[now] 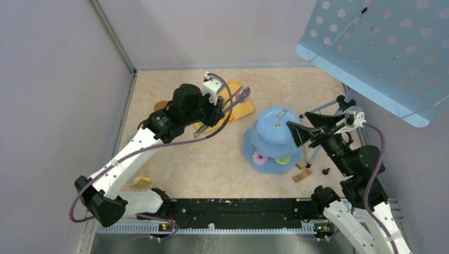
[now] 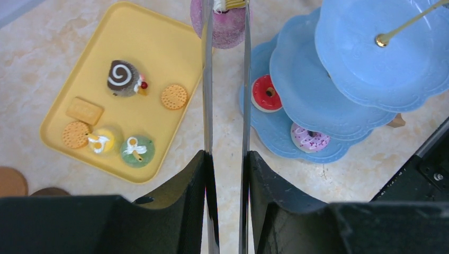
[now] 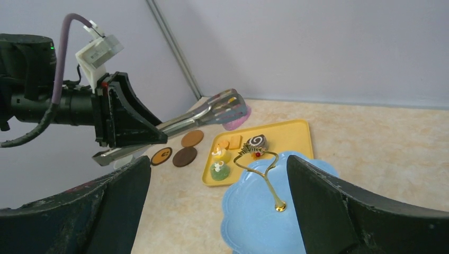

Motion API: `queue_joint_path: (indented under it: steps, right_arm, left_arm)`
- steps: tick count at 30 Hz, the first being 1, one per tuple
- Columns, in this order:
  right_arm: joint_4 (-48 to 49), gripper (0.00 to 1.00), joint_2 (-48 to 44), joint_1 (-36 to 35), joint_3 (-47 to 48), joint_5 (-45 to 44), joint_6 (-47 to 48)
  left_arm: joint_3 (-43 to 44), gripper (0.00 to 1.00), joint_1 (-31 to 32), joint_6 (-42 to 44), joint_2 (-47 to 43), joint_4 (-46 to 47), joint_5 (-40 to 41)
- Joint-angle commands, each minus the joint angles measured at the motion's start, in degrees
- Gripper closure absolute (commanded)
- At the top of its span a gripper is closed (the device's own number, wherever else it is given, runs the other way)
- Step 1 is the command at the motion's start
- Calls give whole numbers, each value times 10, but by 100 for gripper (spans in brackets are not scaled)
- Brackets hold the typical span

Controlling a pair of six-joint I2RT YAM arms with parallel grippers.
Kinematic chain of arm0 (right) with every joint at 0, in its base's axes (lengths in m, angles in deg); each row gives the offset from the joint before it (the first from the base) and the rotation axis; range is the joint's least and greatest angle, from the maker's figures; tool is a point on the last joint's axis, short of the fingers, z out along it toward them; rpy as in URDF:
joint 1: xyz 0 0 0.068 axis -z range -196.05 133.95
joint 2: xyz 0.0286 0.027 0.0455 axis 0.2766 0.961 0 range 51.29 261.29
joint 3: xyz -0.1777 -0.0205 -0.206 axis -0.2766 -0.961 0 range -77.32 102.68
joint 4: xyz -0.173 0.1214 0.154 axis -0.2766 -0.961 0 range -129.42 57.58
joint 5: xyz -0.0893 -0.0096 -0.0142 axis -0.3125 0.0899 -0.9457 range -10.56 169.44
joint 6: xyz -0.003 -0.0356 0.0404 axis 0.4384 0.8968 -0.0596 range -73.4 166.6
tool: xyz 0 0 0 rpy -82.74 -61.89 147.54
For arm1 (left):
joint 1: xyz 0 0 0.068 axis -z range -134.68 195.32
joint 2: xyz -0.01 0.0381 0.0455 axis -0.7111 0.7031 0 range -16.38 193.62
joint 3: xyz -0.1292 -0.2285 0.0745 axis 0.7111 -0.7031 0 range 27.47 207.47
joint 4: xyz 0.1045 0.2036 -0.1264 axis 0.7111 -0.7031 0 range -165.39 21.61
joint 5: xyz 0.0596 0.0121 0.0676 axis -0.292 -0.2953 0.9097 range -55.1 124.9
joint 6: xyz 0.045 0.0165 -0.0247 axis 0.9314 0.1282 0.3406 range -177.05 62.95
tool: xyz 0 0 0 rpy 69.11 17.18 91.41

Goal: Serve the afternoon tea

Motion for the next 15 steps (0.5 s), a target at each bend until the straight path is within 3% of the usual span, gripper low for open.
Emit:
queue_joint_path:
  steps: [1,15]
  right_arm:
    - [23,3,-7,5,25,0,-3]
    - [18,3,-8,4,26,3,-10]
  left_arm:
    - [-16,66,23,1,26,45,-32]
    - [-38,66,125,-10,78,105,17]
